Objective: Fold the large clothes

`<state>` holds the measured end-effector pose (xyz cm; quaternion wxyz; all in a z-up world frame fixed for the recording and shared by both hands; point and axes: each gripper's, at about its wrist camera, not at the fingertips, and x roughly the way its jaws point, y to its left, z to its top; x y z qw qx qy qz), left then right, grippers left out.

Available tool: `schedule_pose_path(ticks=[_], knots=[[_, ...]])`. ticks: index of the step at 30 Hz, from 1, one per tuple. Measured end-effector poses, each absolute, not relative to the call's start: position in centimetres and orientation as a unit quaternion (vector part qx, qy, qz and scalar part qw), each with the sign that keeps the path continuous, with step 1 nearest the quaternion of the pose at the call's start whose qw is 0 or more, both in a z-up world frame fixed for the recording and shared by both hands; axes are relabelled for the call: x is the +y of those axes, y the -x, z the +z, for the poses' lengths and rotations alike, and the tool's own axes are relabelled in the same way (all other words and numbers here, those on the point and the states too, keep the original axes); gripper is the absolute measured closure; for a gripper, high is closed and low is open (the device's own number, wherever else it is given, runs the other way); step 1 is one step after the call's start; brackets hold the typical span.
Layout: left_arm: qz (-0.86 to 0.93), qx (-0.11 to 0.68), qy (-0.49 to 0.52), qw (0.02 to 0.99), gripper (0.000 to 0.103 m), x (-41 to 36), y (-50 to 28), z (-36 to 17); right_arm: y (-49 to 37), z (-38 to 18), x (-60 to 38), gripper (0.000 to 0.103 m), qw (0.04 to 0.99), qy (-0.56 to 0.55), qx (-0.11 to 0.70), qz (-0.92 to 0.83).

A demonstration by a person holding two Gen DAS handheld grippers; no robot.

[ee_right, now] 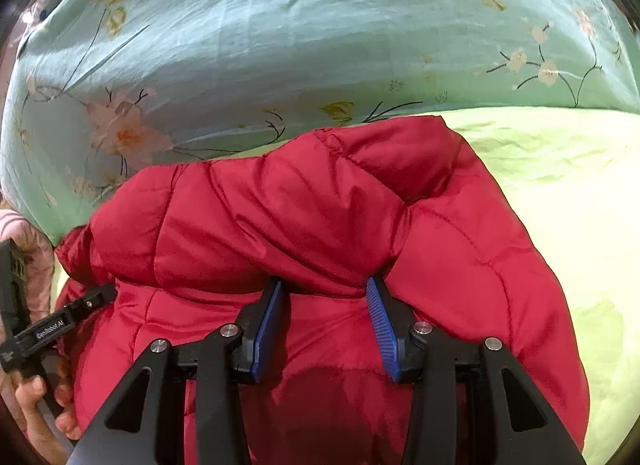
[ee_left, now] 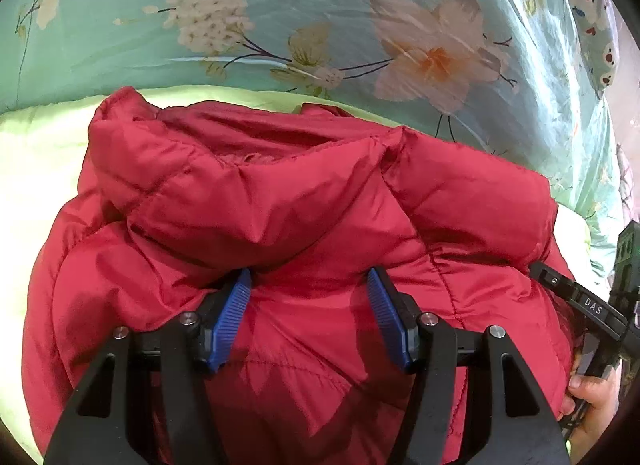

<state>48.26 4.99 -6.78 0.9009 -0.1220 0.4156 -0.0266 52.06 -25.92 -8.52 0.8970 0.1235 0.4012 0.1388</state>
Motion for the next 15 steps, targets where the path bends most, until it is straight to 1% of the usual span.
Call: schedule_pose_path(ticks=[4,9,12,13,15], knots=[[-0.02,0.41,0.119,0.904,0.042,5.3,-47.7,-7.7,-52.2,-9.2,-27.0,0.059,0.897,-0.137,0.394,0.143],[-0.017,0.421,0.123,0.899,0.042,4.8,-47.2,-6.6,-51.8,-9.3,-28.6,0.06,0.895,-0.14,0.4,0.136],[-0.021,0.417,0.126,0.9,0.042,5.4,-45.3,-6.0,-50.4,-7.9,-29.9,0.061,0.909,-0.138,0.38,0.104],[-0.021,0.417,0.121,0.901,0.042,5.4,-44.7,-5.6,-50.0,-7.3,-30.4,0.058,0.913,-0.139,0.372,0.093],[-0.018,0.415,0.102,0.904,0.042,5.4,-43.3,-4.6,-48.9,-6.7,-31.9,0.058,0.919,-0.136,0.363,0.073]])
